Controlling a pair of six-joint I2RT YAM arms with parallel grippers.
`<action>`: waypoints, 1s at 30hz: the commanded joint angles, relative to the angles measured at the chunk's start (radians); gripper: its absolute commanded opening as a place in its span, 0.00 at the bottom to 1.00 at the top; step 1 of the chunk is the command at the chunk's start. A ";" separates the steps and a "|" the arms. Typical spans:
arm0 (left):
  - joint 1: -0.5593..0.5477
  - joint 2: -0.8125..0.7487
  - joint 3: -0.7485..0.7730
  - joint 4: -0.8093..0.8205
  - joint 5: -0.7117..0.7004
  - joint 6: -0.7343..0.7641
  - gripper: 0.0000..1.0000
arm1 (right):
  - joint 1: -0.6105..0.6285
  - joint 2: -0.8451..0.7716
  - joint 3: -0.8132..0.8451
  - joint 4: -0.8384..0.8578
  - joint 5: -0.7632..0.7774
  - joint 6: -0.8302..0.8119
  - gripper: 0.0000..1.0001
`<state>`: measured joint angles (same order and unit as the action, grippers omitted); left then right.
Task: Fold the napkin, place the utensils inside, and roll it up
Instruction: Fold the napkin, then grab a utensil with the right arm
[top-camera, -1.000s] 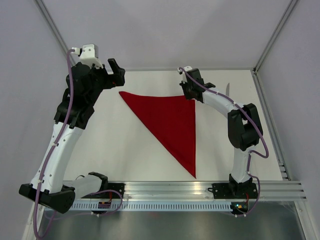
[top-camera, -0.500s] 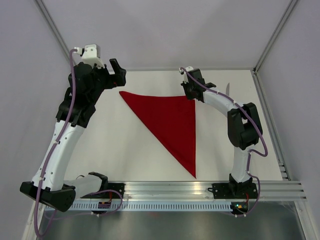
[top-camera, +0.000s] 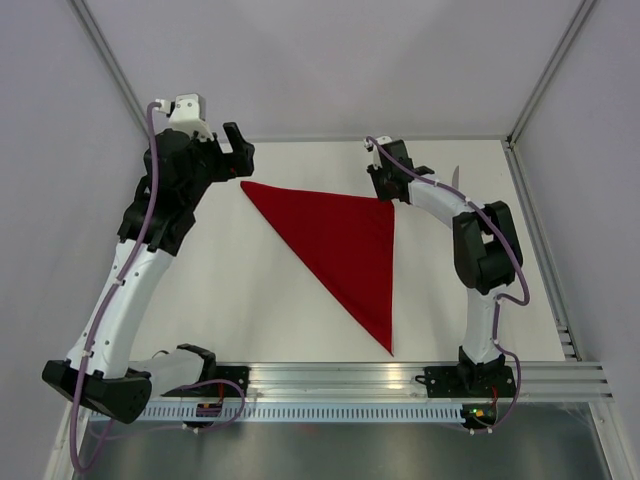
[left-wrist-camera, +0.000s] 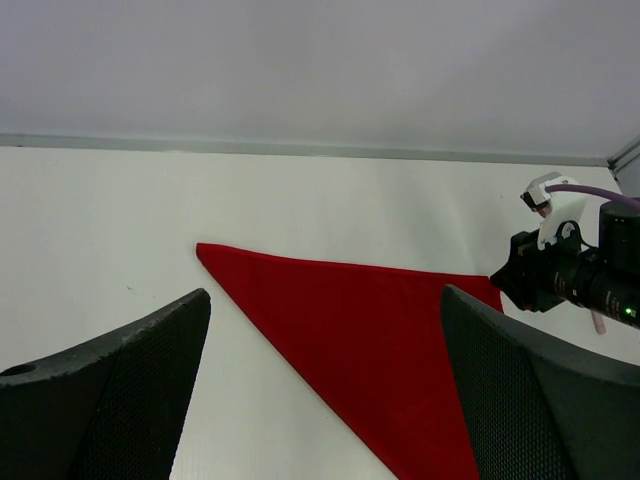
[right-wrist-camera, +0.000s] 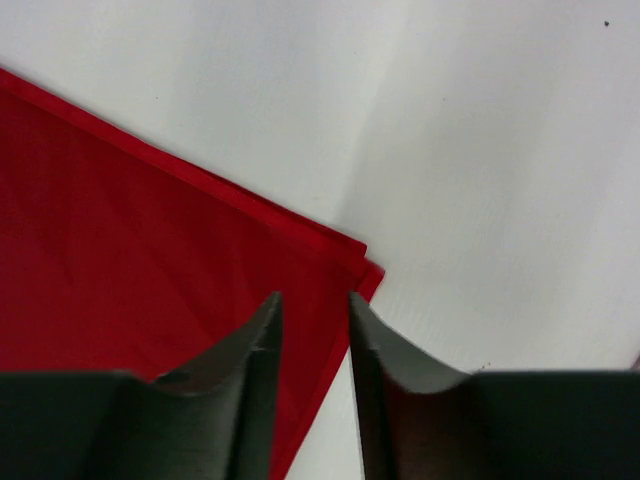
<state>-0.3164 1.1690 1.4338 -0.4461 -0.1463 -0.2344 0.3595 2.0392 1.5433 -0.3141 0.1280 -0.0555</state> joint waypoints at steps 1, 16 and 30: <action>0.007 -0.006 -0.019 0.044 0.021 -0.008 1.00 | -0.002 0.007 0.018 -0.002 -0.010 0.003 0.42; 0.020 -0.039 -0.336 0.337 0.142 -0.218 1.00 | -0.190 -0.051 0.084 -0.151 0.056 0.025 0.53; 0.086 0.058 -0.496 0.523 0.287 -0.304 1.00 | -0.353 0.039 0.061 -0.209 0.079 0.088 0.43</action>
<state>-0.2523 1.2434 0.9424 -0.0208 0.0860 -0.4942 -0.0063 2.0617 1.6100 -0.4843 0.1856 -0.0048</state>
